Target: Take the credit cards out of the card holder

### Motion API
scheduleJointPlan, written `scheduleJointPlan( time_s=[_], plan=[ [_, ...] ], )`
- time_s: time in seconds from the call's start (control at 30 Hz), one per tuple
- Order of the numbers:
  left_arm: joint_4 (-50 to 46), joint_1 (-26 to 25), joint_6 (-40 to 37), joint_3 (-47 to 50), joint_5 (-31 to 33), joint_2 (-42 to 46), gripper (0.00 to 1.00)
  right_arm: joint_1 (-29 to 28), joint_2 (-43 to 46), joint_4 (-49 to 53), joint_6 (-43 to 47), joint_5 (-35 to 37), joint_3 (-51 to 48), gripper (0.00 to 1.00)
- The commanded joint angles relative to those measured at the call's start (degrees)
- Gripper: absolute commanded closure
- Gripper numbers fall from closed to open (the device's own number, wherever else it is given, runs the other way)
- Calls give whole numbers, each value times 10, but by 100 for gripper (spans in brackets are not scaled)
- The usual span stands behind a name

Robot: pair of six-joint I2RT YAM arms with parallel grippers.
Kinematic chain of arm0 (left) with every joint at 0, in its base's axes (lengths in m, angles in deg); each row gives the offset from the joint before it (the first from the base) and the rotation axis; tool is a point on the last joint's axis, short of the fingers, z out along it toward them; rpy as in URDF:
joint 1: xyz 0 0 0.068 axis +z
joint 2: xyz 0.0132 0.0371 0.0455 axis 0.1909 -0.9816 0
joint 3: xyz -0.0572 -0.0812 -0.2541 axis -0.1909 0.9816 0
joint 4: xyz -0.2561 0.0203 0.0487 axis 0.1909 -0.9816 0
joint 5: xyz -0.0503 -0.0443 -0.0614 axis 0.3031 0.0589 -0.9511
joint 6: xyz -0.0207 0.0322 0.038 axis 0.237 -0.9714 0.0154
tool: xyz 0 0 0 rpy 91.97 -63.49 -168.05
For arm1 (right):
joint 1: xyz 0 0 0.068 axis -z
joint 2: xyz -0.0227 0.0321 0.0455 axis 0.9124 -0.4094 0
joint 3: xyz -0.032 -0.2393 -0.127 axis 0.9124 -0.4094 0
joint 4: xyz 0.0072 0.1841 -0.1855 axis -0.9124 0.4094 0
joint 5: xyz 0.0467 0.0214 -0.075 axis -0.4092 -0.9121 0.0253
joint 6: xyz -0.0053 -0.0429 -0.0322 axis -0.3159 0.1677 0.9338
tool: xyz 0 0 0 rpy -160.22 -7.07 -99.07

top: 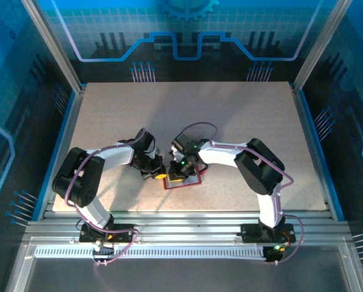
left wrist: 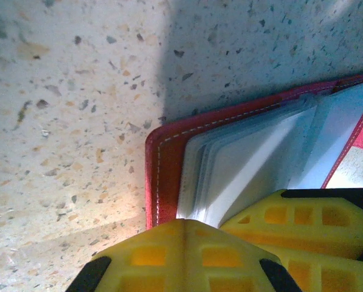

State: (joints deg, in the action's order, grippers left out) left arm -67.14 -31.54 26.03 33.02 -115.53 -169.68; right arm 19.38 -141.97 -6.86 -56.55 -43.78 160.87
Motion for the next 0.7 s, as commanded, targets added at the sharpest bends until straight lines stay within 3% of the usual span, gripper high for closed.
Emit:
scheduleJointPlan(
  time_s=[0.0, 0.67],
  plan=[
    [0, -3, 7, 8, -20, -6, 100, 1, 4, 34, 3, 28, 2, 86],
    [-17, -3, -18, -23, 1, -52, 100, 10, 36, 30, -25, 63, -36, 82]
  ],
)
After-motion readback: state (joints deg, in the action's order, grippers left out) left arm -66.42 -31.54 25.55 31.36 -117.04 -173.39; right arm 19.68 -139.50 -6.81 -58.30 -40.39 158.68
